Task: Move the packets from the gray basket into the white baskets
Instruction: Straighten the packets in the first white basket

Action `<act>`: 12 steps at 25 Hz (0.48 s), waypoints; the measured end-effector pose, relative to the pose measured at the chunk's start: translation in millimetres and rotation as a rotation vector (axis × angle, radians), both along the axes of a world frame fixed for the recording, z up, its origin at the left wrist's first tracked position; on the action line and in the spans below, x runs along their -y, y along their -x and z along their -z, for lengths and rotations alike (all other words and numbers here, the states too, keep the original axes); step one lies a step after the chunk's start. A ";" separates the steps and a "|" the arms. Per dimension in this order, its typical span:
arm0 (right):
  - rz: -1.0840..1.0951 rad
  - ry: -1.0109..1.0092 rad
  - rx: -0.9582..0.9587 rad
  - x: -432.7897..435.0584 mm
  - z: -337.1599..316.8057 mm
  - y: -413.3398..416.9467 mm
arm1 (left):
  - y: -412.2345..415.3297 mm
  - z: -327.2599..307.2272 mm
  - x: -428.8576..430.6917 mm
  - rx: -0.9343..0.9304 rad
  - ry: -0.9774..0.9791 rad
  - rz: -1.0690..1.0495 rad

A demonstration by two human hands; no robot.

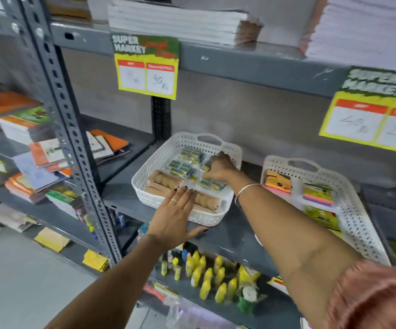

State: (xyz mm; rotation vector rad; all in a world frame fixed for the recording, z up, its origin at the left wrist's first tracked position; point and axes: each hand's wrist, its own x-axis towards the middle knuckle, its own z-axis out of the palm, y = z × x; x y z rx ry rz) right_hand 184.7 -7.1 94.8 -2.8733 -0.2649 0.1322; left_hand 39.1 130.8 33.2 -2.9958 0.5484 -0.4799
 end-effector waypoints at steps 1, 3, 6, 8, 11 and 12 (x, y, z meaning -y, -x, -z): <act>0.006 0.031 -0.036 -1.9 10.2 -3.6 | 0.6 0.0 1.1 0.007 0.004 0.003; 0.006 0.088 -0.096 -8.1 30.9 -12.0 | -0.8 2.2 -2.5 -0.005 0.009 -0.007; -0.004 0.148 -0.101 -11.1 42.2 -16.1 | 0.6 2.9 -1.3 -0.010 0.019 -0.030; -0.013 0.164 -0.090 -12.9 42.7 -17.2 | 1.2 3.0 -0.8 -0.015 0.019 -0.034; -0.013 0.168 -0.104 -11.1 37.8 -12.5 | 0.0 5.0 -1.2 -0.008 0.009 -0.052; -0.009 0.150 -0.089 -8.7 33.8 -10.5 | -0.1 6.1 -1.8 -0.010 0.006 -0.060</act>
